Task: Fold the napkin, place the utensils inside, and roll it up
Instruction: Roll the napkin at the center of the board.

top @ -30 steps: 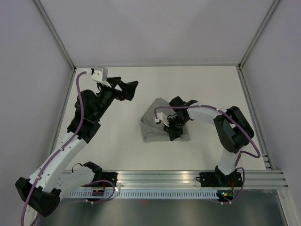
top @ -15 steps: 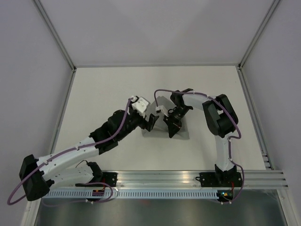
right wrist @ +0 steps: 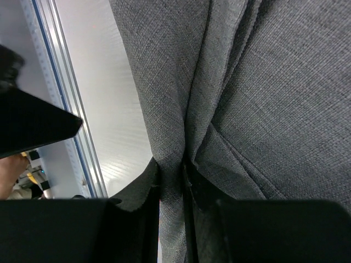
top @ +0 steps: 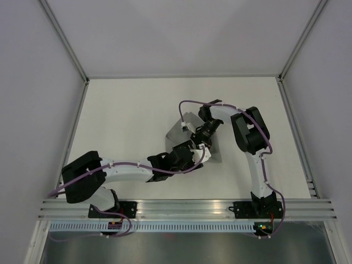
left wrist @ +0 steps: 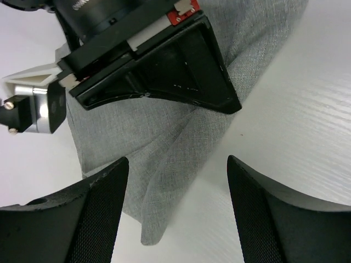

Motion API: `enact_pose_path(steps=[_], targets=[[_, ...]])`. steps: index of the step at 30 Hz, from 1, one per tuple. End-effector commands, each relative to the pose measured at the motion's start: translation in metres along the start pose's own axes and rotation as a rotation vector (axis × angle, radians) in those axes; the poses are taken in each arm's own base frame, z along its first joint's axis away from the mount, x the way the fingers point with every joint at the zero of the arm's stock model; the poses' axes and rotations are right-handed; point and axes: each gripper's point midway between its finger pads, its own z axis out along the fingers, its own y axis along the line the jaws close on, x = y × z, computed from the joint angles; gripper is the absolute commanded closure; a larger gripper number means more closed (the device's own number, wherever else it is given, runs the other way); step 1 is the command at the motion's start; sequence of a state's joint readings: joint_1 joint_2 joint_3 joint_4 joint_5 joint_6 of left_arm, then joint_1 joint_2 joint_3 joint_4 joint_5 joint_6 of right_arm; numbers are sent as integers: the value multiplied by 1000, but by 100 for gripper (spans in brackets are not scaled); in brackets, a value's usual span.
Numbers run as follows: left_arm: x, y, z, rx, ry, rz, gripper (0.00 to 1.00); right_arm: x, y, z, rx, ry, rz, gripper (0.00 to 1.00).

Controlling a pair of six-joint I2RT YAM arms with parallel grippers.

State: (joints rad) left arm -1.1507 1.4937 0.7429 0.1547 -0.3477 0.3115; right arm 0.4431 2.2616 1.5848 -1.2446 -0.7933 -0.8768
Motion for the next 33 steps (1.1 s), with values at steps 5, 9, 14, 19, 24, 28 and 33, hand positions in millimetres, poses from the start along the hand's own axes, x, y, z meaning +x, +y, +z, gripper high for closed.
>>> enact_pose_path(steps=[5,9,14,19,24,28,33], targets=[[-10,0,26,-21,-27,201,24,26,-65,0,140,129,-73,97],[-12,-6,35,-1,-37,224,24,25,-65,0,132,129,-70,97],[-11,-17,46,13,-42,253,23,26,-65,2,119,135,-56,97],[2,-28,54,43,-12,243,24,26,-65,3,109,132,-49,97],[13,-33,59,65,8,187,31,21,-61,2,93,109,-56,96],[24,-38,64,100,44,135,46,19,-57,2,77,93,-54,96],[35,-48,67,142,86,66,71,15,-54,0,65,65,-53,94]])
